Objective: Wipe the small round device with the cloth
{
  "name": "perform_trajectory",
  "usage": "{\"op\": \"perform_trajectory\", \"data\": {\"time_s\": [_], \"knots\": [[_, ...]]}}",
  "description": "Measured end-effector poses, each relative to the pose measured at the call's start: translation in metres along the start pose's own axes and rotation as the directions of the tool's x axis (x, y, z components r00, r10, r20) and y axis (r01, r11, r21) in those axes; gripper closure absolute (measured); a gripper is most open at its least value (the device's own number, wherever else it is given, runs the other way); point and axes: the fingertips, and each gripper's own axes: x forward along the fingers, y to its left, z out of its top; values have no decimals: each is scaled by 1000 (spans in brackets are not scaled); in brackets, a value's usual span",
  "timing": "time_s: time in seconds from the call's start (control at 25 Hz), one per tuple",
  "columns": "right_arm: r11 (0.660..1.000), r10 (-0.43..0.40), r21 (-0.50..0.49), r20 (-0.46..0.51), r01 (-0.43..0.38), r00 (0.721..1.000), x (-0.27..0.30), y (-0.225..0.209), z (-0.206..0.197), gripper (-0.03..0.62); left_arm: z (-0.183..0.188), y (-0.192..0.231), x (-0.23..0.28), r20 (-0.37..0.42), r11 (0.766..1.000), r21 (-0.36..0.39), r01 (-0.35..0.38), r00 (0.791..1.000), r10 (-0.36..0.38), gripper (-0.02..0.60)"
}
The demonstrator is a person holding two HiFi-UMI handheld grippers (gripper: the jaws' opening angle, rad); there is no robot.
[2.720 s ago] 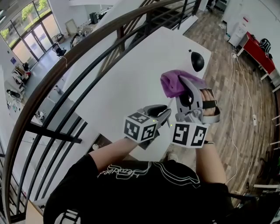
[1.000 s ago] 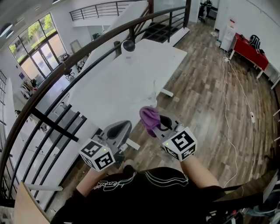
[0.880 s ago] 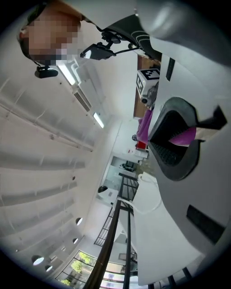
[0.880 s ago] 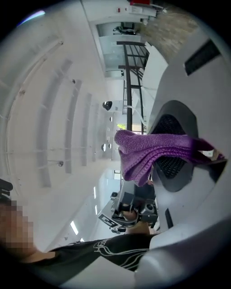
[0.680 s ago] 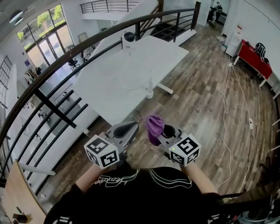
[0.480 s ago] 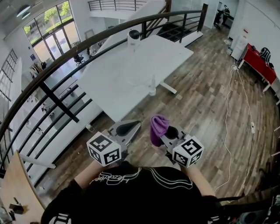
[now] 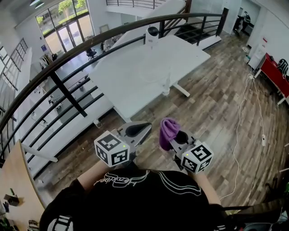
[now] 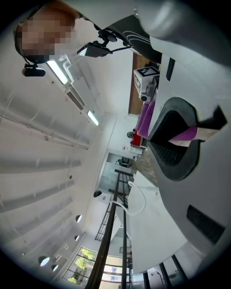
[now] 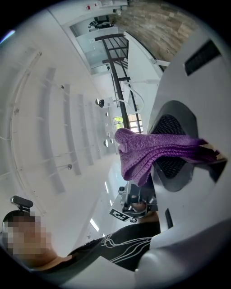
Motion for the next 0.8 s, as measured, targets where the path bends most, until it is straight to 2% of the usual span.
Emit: {"op": "perform_trajectory", "data": {"time_s": [0.8], "knots": [[999,33,-9,6,-33,999,3,19,7,533,-3,0,-18,5,1000,-21,-20,1000,20,574]]}}
